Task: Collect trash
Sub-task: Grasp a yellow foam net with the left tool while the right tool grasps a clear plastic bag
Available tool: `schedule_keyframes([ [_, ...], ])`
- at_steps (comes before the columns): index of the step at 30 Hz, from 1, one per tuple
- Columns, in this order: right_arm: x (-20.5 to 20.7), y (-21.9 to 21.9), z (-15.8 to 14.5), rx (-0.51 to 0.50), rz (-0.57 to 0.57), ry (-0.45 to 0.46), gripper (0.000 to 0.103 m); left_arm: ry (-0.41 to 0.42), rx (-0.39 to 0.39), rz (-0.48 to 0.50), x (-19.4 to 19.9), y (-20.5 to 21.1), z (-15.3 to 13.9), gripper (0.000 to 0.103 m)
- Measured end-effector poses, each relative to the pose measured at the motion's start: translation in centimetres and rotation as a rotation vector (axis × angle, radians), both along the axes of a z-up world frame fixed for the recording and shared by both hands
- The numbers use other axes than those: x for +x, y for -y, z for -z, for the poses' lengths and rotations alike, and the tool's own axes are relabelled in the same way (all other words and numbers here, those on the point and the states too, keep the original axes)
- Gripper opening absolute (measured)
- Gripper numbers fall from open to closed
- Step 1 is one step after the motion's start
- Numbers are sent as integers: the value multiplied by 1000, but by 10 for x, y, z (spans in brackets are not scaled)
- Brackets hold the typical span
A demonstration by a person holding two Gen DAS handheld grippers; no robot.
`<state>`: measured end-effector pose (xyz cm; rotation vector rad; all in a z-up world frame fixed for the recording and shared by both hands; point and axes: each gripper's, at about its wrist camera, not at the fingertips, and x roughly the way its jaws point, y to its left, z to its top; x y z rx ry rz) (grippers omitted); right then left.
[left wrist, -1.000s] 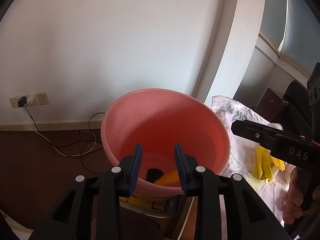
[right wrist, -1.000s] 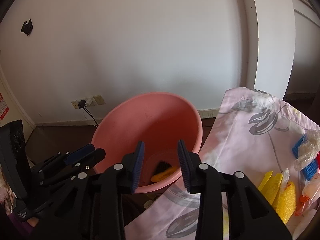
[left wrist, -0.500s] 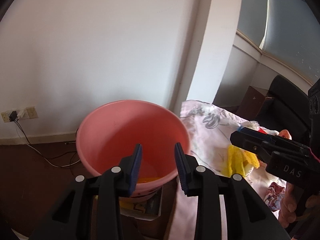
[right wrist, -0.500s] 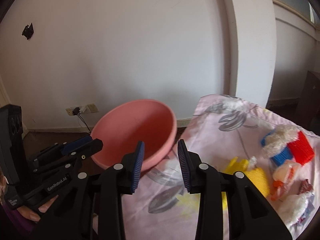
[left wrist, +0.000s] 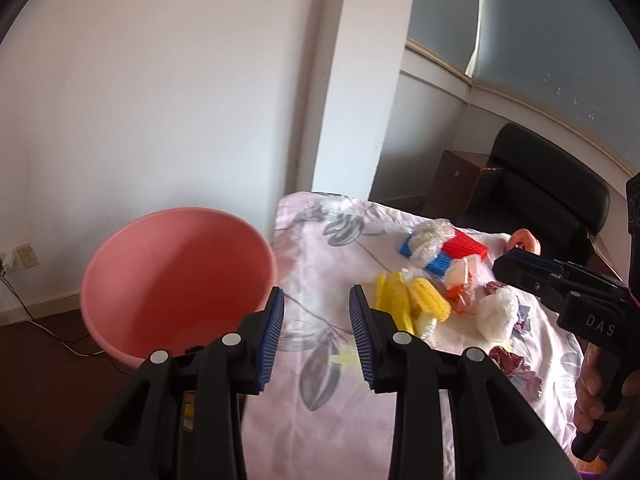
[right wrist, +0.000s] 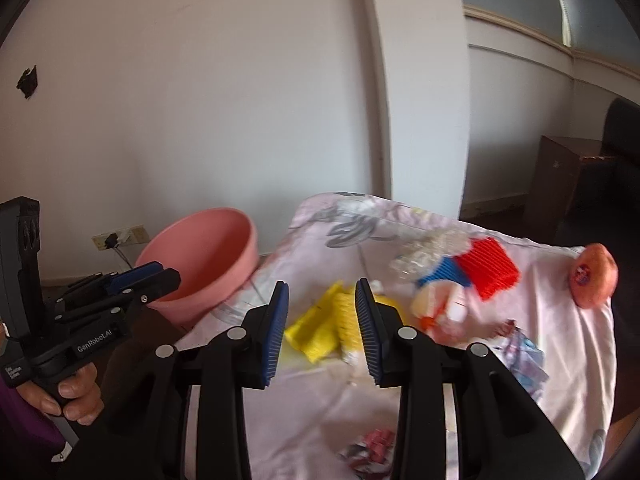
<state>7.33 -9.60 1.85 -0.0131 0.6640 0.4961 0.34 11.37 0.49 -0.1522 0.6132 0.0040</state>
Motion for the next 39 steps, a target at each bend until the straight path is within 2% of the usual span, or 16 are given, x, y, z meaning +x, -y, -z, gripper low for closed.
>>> schedule_keyframes([
  [8, -1, 53, 17, 32, 106, -52, 35, -35, -4, 96, 13, 29, 12, 36],
  [19, -2, 86, 40, 9, 139, -106, 35, -89, -29, 236, 40, 75, 25, 36],
  [27, -2, 103, 49, 33, 156, -133, 35, -171, -93, 231, 79, 94, 46, 36],
  [35, 1, 108, 57, 50, 149, -167, 35, -231, -103, 189, 102, 100, 62, 36],
  [39, 1, 109, 59, 51, 147, -171, 35, -227, -111, 196, 102, 100, 65, 13],
])
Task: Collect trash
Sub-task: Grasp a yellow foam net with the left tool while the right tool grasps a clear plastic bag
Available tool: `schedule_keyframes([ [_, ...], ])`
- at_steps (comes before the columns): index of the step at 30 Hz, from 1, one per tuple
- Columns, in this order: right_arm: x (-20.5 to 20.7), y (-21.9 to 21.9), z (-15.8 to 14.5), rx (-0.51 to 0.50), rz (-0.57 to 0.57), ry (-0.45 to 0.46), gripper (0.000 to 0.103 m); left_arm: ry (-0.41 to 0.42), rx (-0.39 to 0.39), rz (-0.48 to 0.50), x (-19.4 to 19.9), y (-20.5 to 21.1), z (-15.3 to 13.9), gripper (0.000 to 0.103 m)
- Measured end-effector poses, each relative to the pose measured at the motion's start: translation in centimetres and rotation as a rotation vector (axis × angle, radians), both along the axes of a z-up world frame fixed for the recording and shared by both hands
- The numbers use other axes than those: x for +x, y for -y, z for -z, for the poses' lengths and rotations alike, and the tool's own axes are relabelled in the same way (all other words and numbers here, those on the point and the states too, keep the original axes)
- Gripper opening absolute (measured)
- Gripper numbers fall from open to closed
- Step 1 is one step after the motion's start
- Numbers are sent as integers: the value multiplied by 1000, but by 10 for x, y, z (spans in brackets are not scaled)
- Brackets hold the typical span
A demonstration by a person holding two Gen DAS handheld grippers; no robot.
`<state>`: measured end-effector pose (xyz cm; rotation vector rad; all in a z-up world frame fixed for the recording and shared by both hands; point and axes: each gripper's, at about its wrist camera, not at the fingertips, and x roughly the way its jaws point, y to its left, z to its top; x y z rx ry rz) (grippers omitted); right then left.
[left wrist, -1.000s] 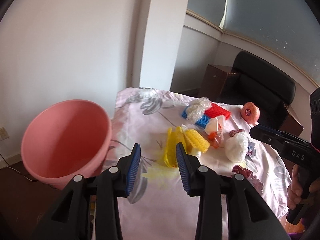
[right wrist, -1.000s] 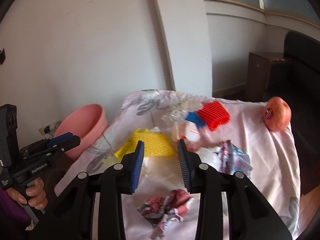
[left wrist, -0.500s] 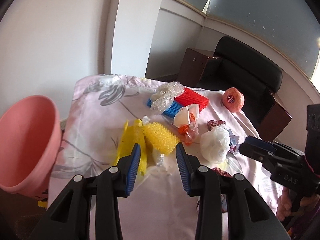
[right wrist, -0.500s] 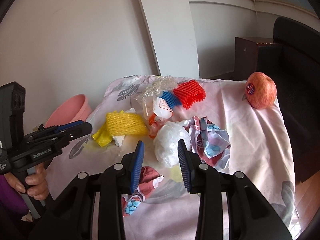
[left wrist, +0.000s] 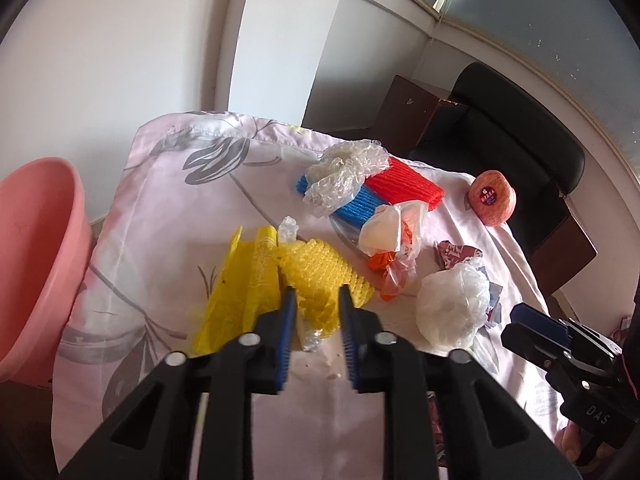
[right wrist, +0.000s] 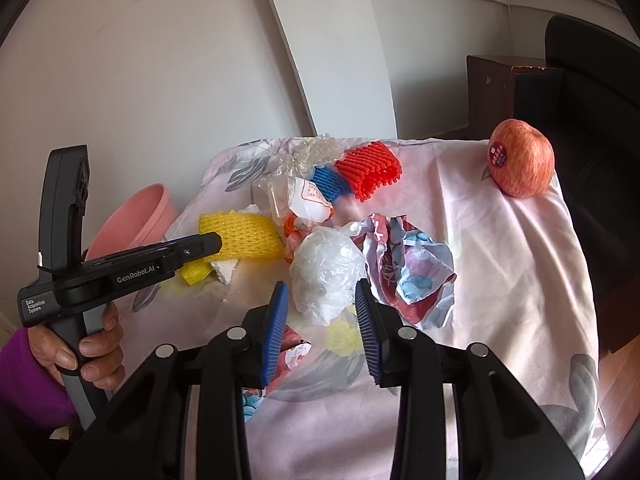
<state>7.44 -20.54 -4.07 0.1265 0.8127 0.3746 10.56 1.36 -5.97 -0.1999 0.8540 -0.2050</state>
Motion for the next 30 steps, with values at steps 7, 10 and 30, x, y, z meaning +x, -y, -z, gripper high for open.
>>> schedule_keyframes([
  [7, 3, 1, 3, 10, -1, -8, 35, 71, 21, 27, -15, 4, -17, 8],
  [10, 4, 1, 4, 19, -4, -10, 35, 105, 15, 35, -24, 3, -27, 8],
  [30, 38, -15, 16, -48, -19, -25, 36, 153, -16, 28, -56, -19, -47, 8],
])
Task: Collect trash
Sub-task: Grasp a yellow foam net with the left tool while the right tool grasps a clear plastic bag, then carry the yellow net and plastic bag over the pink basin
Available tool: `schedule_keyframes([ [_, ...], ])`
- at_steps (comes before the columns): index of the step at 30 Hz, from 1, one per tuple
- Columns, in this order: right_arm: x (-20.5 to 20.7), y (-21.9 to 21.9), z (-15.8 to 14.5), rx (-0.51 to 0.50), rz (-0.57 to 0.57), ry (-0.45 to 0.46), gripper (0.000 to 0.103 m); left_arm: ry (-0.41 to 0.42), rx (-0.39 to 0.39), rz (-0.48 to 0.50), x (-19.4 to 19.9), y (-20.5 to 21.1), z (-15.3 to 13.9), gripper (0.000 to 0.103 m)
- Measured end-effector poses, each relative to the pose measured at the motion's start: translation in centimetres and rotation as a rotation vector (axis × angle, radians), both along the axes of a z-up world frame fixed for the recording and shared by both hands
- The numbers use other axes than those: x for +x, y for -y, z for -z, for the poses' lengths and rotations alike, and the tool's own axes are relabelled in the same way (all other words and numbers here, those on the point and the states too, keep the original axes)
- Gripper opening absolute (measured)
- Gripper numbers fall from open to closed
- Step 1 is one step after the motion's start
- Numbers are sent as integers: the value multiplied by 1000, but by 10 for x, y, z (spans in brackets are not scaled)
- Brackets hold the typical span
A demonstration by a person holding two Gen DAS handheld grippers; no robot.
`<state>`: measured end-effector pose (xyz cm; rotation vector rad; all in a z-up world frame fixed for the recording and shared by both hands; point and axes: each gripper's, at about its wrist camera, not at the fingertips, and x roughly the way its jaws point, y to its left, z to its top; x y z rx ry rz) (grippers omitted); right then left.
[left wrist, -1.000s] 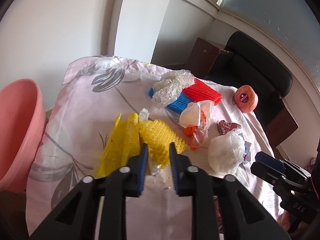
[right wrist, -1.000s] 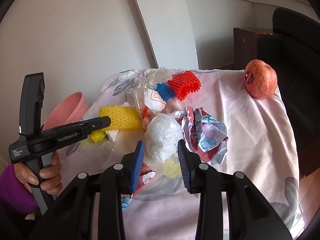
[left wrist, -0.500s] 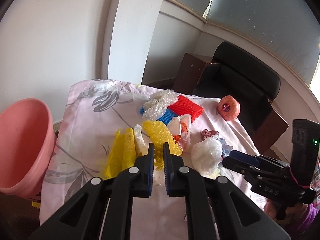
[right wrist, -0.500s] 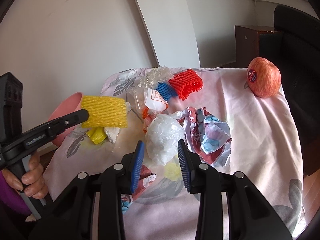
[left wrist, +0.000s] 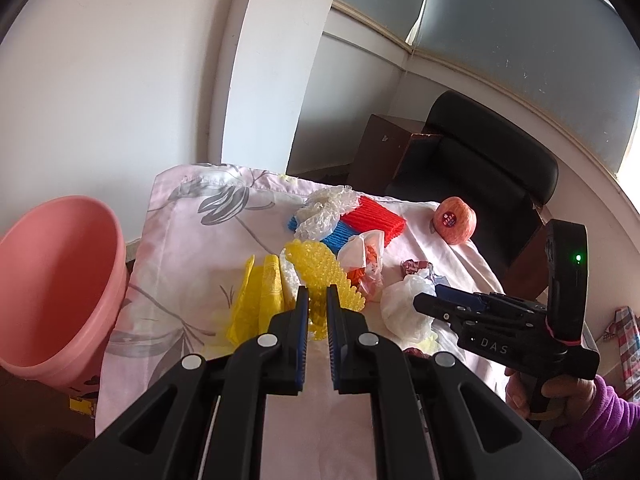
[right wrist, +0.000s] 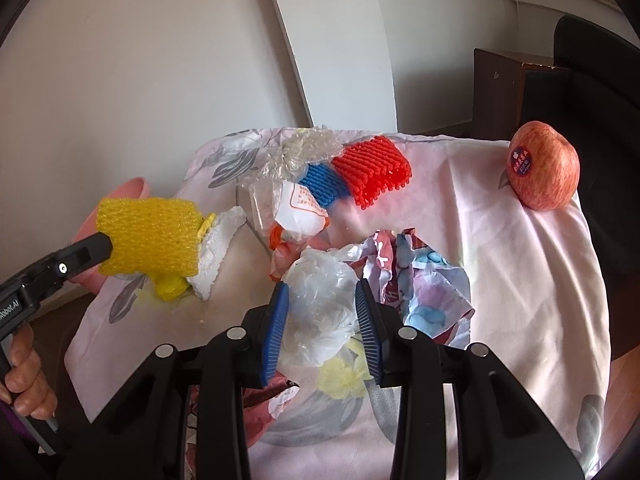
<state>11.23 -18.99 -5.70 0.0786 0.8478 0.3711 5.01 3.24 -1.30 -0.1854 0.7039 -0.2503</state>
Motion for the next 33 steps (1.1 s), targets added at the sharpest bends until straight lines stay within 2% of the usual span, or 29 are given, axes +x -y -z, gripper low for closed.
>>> schedule_keyframes([
  [4, -4, -1, 1, -11, 1, 4, 35, 4, -2, 0, 0, -1, -1, 8],
  [6, -6, 0, 0, -10, 2, 6, 27, 9, -5, 1, -2, -2, -2, 8],
  [12, -16, 4, -9, -12, 5, 24, 21, 34, -4, -5, -8, -3, -9, 8],
  [24, -37, -3, -51, 22, -8, 132, 21, 104, 17, -41, -27, -11, -27, 8],
  [33, -36, -34, -69, 71, -74, 175, 21, 149, 46, -112, -42, -32, -36, 8],
])
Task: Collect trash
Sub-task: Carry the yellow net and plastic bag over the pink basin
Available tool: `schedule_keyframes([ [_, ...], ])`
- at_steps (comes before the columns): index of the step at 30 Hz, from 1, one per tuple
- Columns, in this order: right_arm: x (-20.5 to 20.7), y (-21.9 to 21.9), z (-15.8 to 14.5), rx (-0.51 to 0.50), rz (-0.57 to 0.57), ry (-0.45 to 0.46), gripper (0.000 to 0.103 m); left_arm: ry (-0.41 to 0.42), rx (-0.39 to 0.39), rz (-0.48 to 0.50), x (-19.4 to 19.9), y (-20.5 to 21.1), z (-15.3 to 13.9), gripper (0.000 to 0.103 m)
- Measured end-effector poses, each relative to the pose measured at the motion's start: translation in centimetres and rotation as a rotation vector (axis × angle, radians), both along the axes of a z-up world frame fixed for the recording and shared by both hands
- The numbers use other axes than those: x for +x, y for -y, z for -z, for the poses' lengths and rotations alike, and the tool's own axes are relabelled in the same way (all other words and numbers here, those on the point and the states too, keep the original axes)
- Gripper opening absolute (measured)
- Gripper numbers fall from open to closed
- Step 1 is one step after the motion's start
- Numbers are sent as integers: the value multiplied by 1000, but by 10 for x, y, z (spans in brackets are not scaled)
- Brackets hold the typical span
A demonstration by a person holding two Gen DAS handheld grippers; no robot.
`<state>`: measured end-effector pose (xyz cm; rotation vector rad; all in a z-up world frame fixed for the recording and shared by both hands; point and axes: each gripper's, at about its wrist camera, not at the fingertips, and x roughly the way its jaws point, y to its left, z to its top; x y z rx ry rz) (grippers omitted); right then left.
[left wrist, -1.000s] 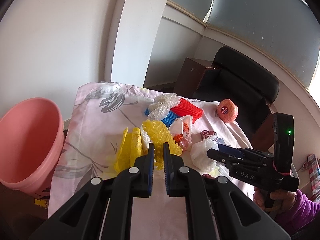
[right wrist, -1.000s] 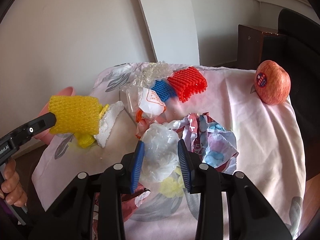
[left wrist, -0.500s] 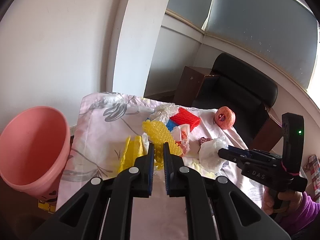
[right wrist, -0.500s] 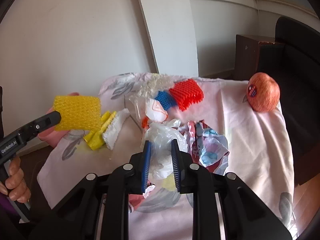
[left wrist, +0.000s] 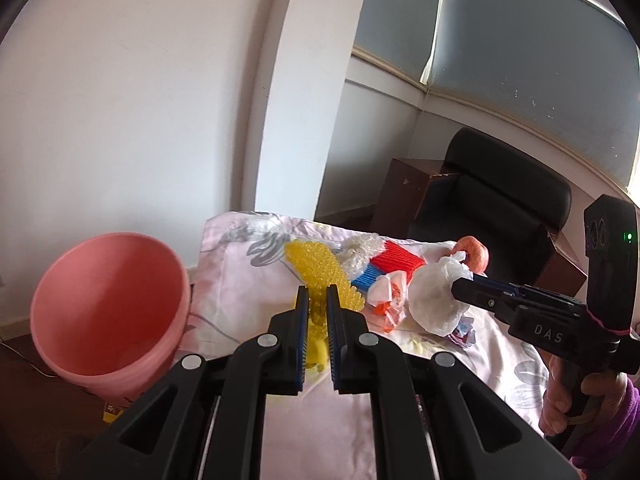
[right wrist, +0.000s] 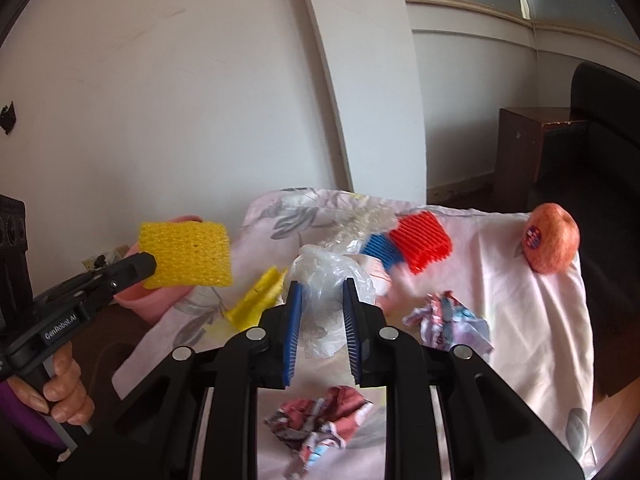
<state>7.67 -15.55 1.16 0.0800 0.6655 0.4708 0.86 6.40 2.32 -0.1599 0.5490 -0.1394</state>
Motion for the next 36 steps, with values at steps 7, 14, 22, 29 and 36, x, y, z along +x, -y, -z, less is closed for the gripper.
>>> schedule_keyframes([
  [7, 7, -35, -8, 45, -64, 13, 21, 28, 25, -93, -12, -29, -3, 8],
  [14, 15, -79, -13, 59, -143, 20, 21, 51, 63, -207, -22, -62, -4, 8],
  [22, 22, -137, -10, 73, -257, 4, 21, 40, 83, -328, -29, -104, 1, 8],
  [29, 27, -190, 0, 63, -343, -29, 21, -17, 82, -408, -32, -141, 17, 8],
  [36, 40, -220, 17, 38, -378, -76, 21, -82, 88, -441, -31, -160, 34, 8],
])
